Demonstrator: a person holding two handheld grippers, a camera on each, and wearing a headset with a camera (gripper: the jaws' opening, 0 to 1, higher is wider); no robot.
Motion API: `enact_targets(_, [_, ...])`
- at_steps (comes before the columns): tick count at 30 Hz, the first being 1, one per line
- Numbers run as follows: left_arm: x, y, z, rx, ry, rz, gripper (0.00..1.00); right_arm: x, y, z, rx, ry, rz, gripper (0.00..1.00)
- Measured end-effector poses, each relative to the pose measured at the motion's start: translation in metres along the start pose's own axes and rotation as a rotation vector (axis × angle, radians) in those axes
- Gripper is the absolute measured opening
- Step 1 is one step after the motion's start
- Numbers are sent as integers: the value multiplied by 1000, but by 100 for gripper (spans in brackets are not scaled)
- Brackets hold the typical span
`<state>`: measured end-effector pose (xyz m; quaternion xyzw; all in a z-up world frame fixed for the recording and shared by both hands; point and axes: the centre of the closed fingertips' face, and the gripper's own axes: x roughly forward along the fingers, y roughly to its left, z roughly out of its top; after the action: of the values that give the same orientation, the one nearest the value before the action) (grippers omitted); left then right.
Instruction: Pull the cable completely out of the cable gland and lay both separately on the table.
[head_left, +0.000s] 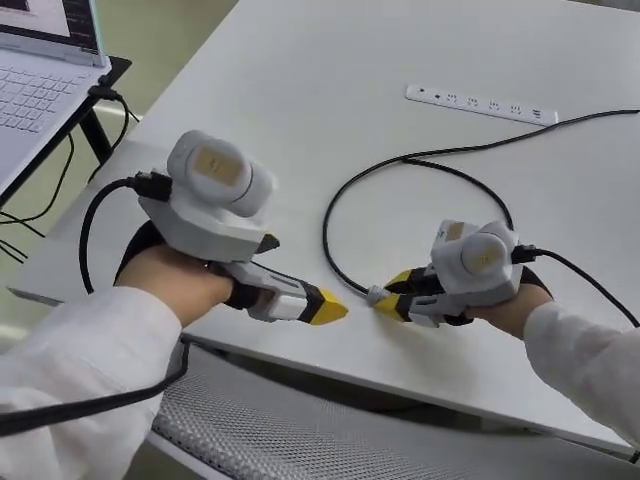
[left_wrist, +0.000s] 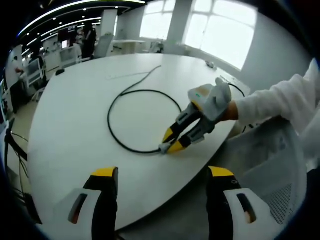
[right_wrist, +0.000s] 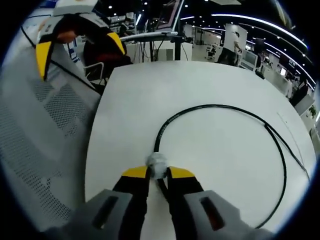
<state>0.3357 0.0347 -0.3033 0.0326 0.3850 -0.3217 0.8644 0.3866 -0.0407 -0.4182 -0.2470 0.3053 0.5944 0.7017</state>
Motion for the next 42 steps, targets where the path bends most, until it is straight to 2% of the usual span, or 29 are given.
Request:
enact_targets(4, [1, -2, 0, 0, 3, -8, 72, 1, -3, -2, 4, -1, 8, 13])
enact_targets(8, [1, -4, 2, 16, -5, -13, 72, -3, -3, -5, -18, 35, -4, 12])
enact_targets(9, [1, -5, 4, 20, -18, -16, 73, -6, 0, -4, -20, 31, -1, 12])
enact_targets(11, [0, -7, 15, 30, -74, -30, 75, -11, 2, -3, -31, 42, -6, 12])
enact_targets(12, [-1, -10, 19, 24, -92, -42, 76, -14, 1, -2, -76, 44, -9, 12])
enact_targets(14, [-2, -11, 21, 25, -103, -47, 74, -19, 4, 1, -99, 38, -7, 12])
enact_targets(19, [-3, -17, 24, 40, -122, -72, 73, -40, 6, 16, -139, 7, -33, 12])
enact_targets(22, [-5, -19, 30, 65, -167, -87, 73, -52, 6, 25, -155, -21, -48, 12])
enact_targets(25, [-5, -23, 36, 63, -203, -118, 73, -67, 7, 35, -184, -46, -67, 12])
enact_targets(31, [-7, -27, 44, 81, -234, -127, 71, -98, 16, 54, -231, -87, -101, 12])
enact_targets(39, [-15, -36, 58, 108, -296, -167, 61, -126, 32, 68, -322, -91, -123, 12])
enact_targets(42, [-18, -45, 63, 127, -321, -206, 58, -137, 40, 78, -371, -93, -133, 12])
